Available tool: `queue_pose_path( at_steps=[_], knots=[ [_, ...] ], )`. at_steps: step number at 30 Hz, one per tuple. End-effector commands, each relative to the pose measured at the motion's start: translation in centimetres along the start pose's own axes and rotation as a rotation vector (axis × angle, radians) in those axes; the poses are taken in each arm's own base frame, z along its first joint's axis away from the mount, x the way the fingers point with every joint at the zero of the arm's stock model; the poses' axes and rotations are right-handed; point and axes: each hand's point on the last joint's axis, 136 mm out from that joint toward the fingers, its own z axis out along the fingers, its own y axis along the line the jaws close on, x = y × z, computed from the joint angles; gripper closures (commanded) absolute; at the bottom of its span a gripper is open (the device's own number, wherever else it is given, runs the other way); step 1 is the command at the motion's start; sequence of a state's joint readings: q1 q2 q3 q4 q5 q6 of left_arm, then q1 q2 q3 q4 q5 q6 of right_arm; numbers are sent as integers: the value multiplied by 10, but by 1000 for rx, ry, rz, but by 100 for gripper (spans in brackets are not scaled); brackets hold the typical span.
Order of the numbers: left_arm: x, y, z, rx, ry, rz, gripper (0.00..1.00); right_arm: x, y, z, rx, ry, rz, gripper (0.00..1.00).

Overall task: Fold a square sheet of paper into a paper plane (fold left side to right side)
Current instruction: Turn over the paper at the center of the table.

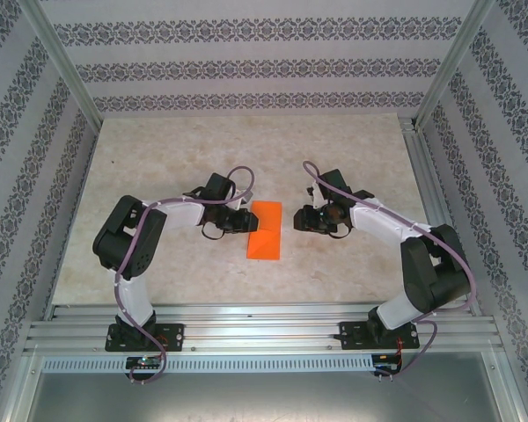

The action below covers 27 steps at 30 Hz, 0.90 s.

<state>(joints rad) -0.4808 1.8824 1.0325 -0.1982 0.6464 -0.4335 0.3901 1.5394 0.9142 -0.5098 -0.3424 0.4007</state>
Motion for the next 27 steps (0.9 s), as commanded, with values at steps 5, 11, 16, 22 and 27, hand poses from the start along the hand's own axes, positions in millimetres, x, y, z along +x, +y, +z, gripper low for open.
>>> queue_pose_path(
  at_steps=[5,11,16,22,27],
  knots=[
    [0,-14,0,38,28,62,92,-7,16,-6,-153,-72,43,56],
    [-11,-37,-18,92,-24,58,96,-15,44,-7,-392,-146,183,52],
    [-17,-50,-28,119,-60,54,96,-15,53,5,-487,-146,241,51],
    [-21,-55,-37,115,-79,69,96,-19,61,21,-557,-139,289,51],
    [-18,-51,-35,101,-72,64,96,-19,70,38,-583,-114,315,53]
  ],
)
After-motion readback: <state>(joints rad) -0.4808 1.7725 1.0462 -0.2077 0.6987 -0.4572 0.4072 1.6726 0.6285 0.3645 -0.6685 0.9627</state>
